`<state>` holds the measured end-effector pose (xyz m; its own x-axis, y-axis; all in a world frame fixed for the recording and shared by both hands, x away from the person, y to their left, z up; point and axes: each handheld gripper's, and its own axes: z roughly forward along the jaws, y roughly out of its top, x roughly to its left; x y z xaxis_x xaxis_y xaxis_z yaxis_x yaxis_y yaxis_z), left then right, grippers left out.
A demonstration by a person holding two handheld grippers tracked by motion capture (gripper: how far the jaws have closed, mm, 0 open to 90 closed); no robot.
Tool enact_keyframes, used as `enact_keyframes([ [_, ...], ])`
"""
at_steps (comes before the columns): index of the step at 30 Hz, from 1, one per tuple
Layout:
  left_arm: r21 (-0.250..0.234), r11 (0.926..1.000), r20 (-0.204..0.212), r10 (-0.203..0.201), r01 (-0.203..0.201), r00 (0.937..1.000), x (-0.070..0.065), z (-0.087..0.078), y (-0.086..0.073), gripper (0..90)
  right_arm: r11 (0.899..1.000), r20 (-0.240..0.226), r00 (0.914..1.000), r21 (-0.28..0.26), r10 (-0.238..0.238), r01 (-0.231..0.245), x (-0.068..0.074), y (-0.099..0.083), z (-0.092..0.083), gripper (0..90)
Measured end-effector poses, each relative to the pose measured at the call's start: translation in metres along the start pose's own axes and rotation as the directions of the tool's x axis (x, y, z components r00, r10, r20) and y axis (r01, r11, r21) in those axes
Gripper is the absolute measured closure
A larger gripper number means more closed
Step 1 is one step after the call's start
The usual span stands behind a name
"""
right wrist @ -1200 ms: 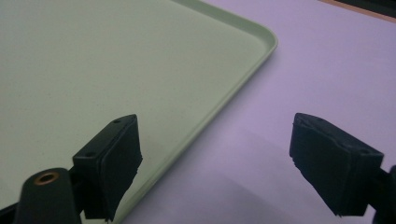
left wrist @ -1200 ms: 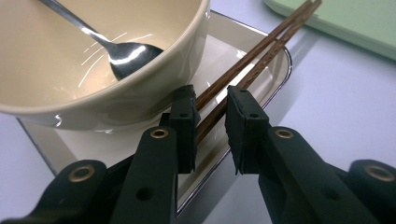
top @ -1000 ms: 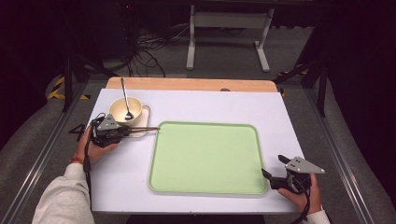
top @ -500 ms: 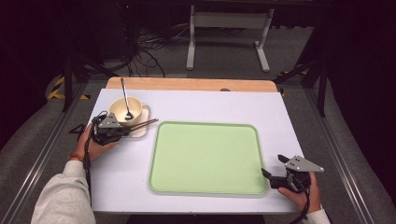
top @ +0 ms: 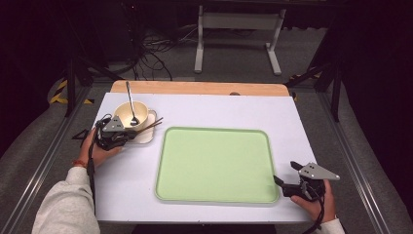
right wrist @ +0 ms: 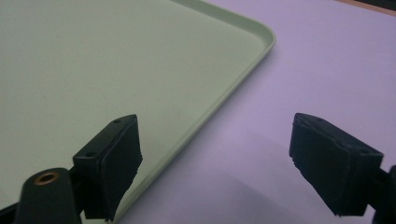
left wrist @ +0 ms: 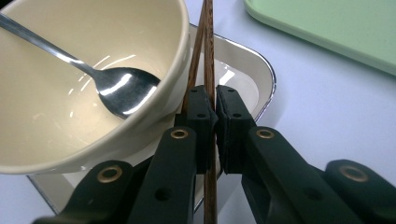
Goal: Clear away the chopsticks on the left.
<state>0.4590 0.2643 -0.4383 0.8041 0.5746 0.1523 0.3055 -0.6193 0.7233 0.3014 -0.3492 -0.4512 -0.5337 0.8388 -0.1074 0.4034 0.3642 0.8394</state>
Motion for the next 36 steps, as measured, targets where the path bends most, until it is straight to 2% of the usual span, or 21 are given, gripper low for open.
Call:
enact_keyframes([
  [5,-0.008,0.9995,0.005,-0.029,0.029,0.9996,-0.002,-0.004,0.002,85.2,1.000,-0.003,1.0000,-0.007,0.001,-0.001,0.001,0.001,-0.001,17.0],
  [6,-0.012,0.9988,-0.008,-0.048,0.048,0.9988,-0.003,-0.007,0.004,85.2,1.000,-0.003,1.0000,-0.010,0.001,-0.001,0.001,0.001,-0.001,17.0],
  [10,-0.040,0.9958,0.001,-0.083,0.083,0.9966,-0.010,-0.016,0.009,85.2,1.000,-0.002,1.0000,-0.026,-0.006,0.006,0.001,0.002,-0.004,17.0],
  [11,-0.066,0.9941,0.019,-0.085,0.087,0.9962,-0.015,-0.021,0.013,85.2,1.000,-0.001,1.0000,-0.029,-0.009,0.009,0.001,0.002,-0.004,17.0],
  [14,-0.077,0.9948,0.020,-0.066,0.068,0.9976,-0.020,-0.026,0.018,85.2,1.000,0.002,1.0000,-0.028,-0.009,0.009,0.001,0.001,-0.004,17.0],
  [18,-0.125,0.9886,0.058,-0.078,0.084,0.9953,-0.029,-0.032,0.028,85.2,0.999,0.004,1.0000,-0.033,-0.007,0.007,0.000,0.001,-0.005,17.0],
  [20,-0.139,0.9858,0.086,-0.082,0.093,0.9929,-0.033,-0.033,0.033,85.2,0.999,0.008,0.9999,-0.033,-0.009,0.010,0.000,0.001,-0.006,17.0],
  [21,-0.153,0.9819,0.117,-0.094,0.111,0.9887,-0.035,-0.033,0.035,85.2,0.999,0.008,0.9999,-0.032,-0.010,0.010,0.000,0.001,-0.006,17.0],
  [23,-0.161,0.9793,0.133,-0.102,0.123,0.9859,-0.039,-0.034,0.039,85.2,0.999,0.007,0.9999,-0.031,-0.012,0.012,0.000,0.002,-0.007,17.0],
  [25,-0.177,0.9740,0.160,-0.113,0.141,0.9806,-0.043,-0.036,0.044,85.2,0.999,0.006,0.9999,-0.031,-0.012,0.012,0.001,0.002,-0.006,17.0],
  [27,-0.171,0.9746,0.161,-0.117,0.144,0.9801,-0.047,-0.036,0.047,85.2,0.999,0.005,0.9999,-0.030,-0.012,0.012,0.000,0.002,-0.006,17.0],
  [29,-0.174,0.9722,0.174,-0.126,0.156,0.9767,-0.050,-0.035,0.049,85.2,0.999,0.005,0.9999,-0.030,-0.012,0.012,0.001,0.002,-0.006,17.0],
  [32,-0.170,0.9724,0.172,-0.130,0.159,0.9766,-0.052,-0.033,0.050,85.2,0.999,0.005,0.9999,-0.030,-0.013,0.013,0.001,0.002,-0.006,17.0],
  [34,-0.187,0.9652,0.203,-0.144,0.182,0.9686,-0.057,-0.032,0.052,85.2,0.999,0.004,0.9999,-0.029,-0.015,0.015,0.001,0.002,-0.007,16.9],
  [36,-0.192,0.9642,0.211,-0.142,0.183,0.9671,-0.061,-0.031,0.054,85.2,0.999,0.001,0.9998,-0.029,-0.019,0.019,0.002,0.003,-0.007,16.9],
])
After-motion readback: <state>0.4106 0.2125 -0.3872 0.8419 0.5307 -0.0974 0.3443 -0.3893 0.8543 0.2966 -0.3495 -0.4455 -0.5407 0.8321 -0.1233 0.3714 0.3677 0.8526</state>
